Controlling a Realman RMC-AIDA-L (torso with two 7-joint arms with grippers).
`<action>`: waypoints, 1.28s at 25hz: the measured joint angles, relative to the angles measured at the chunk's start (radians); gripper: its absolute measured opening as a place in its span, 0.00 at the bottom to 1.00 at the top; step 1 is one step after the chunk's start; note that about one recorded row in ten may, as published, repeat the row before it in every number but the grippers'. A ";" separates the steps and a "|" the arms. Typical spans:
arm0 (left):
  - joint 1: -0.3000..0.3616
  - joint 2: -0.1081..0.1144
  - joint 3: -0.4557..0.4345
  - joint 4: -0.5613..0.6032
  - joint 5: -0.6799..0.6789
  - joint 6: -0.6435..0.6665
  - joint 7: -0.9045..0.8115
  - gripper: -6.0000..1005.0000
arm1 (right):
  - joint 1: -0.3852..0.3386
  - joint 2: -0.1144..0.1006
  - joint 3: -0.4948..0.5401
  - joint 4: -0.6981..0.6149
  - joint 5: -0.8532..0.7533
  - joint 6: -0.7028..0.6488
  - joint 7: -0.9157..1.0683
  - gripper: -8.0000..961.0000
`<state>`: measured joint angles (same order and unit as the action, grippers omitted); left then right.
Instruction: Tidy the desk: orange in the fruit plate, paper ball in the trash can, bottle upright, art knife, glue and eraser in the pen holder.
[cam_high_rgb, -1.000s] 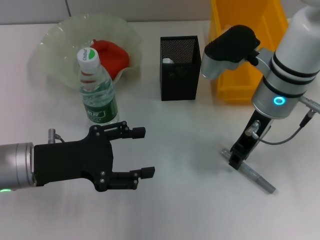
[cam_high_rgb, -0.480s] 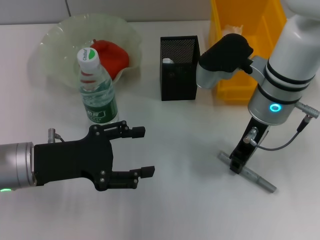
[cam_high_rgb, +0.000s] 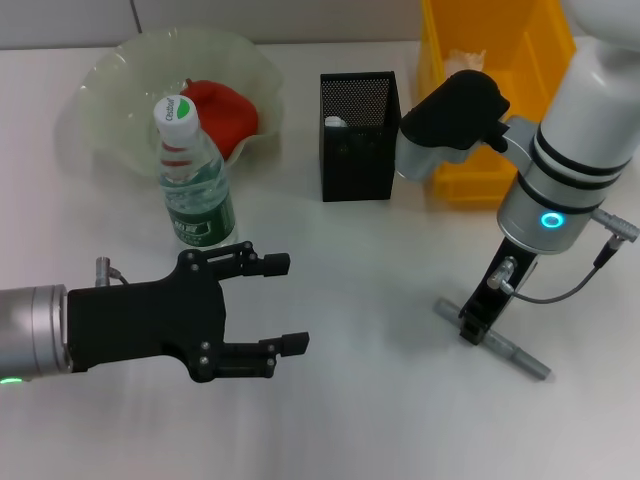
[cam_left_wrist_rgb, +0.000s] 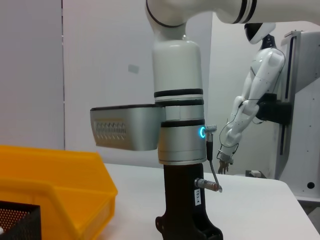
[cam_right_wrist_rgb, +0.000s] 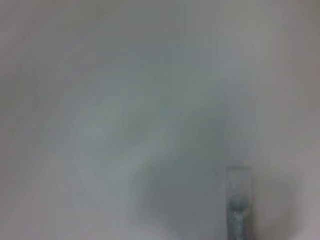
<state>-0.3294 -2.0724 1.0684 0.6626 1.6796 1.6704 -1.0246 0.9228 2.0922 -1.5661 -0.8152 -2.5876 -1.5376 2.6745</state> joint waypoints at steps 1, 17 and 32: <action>0.000 0.000 0.000 0.000 0.000 0.000 0.000 0.81 | 0.000 0.000 0.000 0.000 0.000 0.000 0.000 0.17; 0.000 0.000 -0.007 0.000 0.000 0.000 0.000 0.81 | -0.305 -0.009 0.139 -0.504 0.129 0.006 -0.085 0.16; 0.001 -0.002 0.000 -0.002 -0.002 -0.004 0.003 0.81 | -0.480 -0.010 0.530 -0.116 1.017 0.222 -0.893 0.15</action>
<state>-0.3280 -2.0749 1.0683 0.6606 1.6771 1.6661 -1.0220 0.4424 2.0826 -1.0365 -0.9307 -1.5707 -1.3159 1.7815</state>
